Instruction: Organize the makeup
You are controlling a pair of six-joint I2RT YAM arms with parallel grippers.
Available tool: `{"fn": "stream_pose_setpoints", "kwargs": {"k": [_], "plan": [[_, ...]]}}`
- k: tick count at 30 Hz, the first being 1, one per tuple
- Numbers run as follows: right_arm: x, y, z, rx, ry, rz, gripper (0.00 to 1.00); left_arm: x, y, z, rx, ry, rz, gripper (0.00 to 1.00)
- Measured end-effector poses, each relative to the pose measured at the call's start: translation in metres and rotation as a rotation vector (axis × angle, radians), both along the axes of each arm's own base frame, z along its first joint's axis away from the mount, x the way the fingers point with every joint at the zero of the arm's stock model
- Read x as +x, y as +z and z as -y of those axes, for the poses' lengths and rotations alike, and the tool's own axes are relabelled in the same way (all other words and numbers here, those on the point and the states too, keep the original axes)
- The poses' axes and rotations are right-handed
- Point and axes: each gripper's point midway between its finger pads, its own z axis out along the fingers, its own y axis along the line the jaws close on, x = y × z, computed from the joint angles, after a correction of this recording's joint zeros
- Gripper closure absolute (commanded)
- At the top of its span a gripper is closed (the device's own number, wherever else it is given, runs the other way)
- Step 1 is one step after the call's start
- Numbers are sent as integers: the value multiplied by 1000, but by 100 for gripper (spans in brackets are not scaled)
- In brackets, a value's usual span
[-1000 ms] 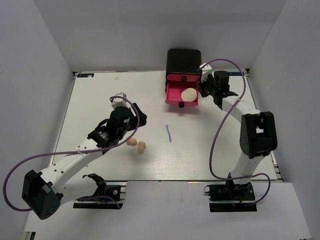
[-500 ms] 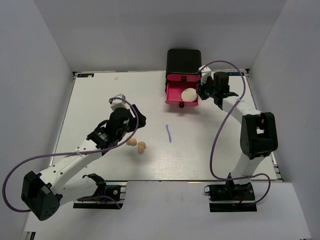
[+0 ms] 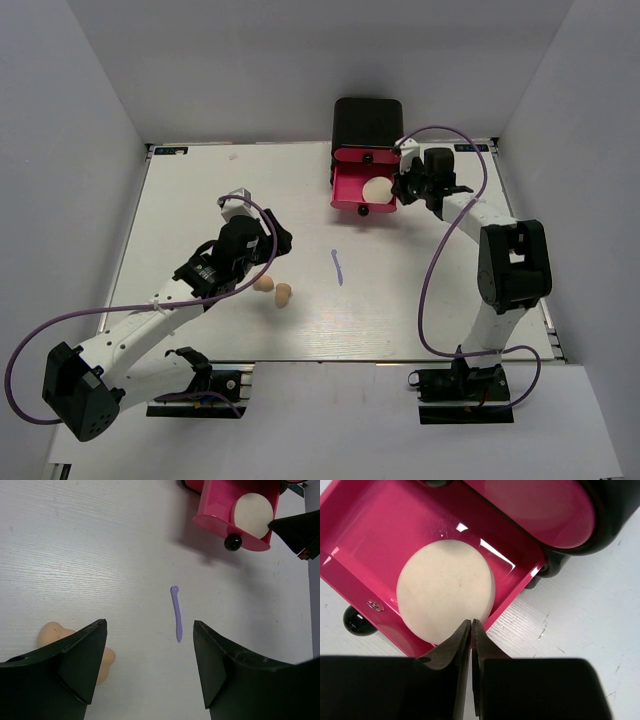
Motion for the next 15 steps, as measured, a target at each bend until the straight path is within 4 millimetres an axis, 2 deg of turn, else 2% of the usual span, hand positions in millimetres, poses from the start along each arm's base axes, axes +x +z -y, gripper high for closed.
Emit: {"fn": "stream_pose_setpoints", "kwargs": {"k": [11,14,15], "plan": [[0,-12,-6,20,10,-46,90,0,0,0,0,0,0,21],[0,-11,-6,25,10,-46,86,0,0,0,1,0,0,20],[1,-11,-6,27,10,-47,81,0,0,0,1,0,-1,21]]}}
